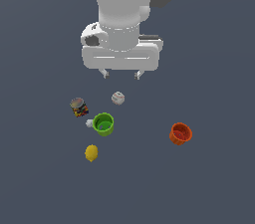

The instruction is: Pick up a designated object from a clutter of objects.

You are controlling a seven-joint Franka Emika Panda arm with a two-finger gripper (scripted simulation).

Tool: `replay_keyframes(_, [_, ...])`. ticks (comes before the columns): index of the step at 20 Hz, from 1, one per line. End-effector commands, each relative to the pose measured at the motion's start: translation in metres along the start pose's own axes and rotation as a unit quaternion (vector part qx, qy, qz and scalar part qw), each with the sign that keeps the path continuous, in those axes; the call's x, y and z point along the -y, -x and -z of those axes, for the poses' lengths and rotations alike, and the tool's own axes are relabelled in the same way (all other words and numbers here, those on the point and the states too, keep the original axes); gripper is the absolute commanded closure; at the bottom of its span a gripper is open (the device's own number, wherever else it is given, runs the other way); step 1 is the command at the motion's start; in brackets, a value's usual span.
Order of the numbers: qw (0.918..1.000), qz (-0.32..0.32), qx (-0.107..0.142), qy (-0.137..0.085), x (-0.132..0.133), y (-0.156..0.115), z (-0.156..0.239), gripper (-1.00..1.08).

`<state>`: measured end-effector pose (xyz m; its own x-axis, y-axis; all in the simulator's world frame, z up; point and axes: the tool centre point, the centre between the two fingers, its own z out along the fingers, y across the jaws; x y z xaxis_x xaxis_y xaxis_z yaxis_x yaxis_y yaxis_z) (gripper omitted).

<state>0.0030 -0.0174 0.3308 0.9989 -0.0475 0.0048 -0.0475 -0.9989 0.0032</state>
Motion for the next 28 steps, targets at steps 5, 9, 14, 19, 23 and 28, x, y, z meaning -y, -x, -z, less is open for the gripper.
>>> replay_keyframes(5, [1.0000,-0.001,0.003,-0.004,-0.003,0.000,-0.001,-0.92])
replay_keyframes(9, [0.9999,-0.001,0.007,-0.010,-0.008,0.003,-0.001,-0.92])
replay_keyframes(14, [0.9999,0.000,0.007,-0.011,-0.008,0.003,-0.001,-0.92])
replay_keyframes(19, [0.9998,-0.011,0.007,-0.012,-0.011,-0.005,-0.007,-0.92])
replay_keyframes(23, [0.9995,-0.029,0.007,-0.013,-0.016,-0.017,-0.017,-0.92])
replay_keyframes(28, [0.9979,-0.062,0.007,-0.015,-0.026,-0.039,-0.037,-0.92])
